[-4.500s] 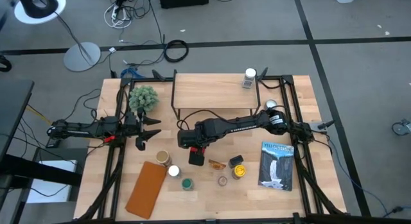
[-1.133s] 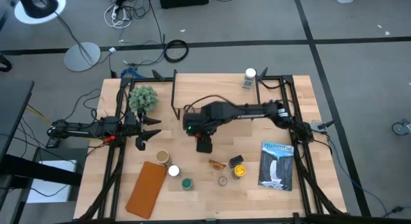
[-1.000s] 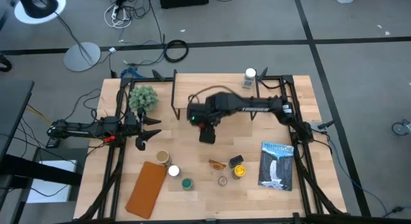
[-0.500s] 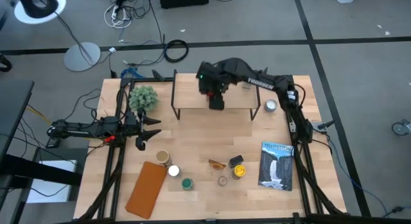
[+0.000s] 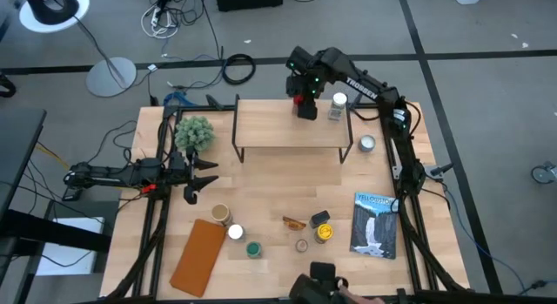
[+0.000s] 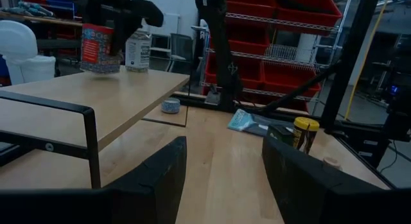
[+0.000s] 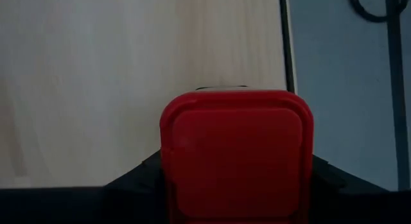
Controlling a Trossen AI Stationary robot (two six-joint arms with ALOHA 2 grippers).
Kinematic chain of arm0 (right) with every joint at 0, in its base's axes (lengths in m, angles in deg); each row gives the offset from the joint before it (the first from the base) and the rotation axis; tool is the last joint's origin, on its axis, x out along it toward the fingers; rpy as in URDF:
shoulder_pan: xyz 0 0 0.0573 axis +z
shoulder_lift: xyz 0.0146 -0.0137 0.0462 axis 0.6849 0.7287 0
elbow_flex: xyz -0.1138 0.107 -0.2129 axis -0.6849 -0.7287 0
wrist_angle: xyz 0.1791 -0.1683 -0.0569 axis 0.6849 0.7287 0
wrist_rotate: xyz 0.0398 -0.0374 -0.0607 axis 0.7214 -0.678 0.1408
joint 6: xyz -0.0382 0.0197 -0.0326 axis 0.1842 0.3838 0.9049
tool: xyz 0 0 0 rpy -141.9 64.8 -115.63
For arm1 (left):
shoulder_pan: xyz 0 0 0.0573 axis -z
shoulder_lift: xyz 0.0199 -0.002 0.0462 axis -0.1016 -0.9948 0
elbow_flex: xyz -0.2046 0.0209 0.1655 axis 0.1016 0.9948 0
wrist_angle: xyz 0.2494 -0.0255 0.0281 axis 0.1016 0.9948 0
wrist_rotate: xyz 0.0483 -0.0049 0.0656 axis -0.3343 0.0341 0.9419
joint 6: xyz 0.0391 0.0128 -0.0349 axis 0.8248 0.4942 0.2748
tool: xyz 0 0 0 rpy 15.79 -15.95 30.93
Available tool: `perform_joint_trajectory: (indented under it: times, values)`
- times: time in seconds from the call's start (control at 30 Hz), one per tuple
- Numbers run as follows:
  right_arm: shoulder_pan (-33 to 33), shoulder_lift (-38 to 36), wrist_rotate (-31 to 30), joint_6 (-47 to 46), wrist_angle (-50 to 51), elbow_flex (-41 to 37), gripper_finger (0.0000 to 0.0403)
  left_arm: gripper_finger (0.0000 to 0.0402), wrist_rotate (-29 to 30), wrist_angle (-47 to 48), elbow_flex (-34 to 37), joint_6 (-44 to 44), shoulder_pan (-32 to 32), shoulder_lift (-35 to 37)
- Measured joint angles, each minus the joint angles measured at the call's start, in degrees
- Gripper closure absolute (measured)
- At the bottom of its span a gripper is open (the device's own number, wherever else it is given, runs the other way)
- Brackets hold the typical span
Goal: Shelf spices
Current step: Put the red seasoning can on the shelf
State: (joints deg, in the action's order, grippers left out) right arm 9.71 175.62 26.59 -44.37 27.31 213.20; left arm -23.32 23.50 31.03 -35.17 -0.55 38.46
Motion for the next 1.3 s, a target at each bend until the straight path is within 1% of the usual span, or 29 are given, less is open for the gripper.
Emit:
perform_joint_trajectory:
  times: [0.07,0.23,0.33,0.5,0.8,1.0,1.3]
  values:
    - [-0.65,0.00,0.23,0.55,-0.02,0.00,0.0197,0.0193,0.00,0.00,0.00,0.01,0.00,0.00]
    - [-1.21,0.00,0.61,3.36,-0.09,0.00,0.0147,0.0193,0.00,0.02,-0.01,-0.01,0.00,0.00]
    - [-1.19,0.00,0.64,4.55,-0.11,0.00,0.0136,0.0193,0.00,0.00,-0.01,0.01,0.00,0.00]
    - [-1.12,0.00,0.56,4.91,-0.09,0.00,0.0144,0.0193,0.00,0.00,0.01,0.00,0.00,0.00]
    - [-0.84,-0.92,-1.73,4.76,0.61,0.39,0.0163,0.0193,0.00,0.00,-0.01,-0.01,0.00,0.00]
    - [-0.32,-2.44,-3.50,4.69,1.25,0.42,0.0161,0.0193,0.00,0.00,-0.01,0.01,0.00,0.00]
    - [0.40,-3.08,-2.86,4.69,0.16,0.48,0.0160,0.0193,0.00,0.00,-0.01,-0.01,0.00,0.00]
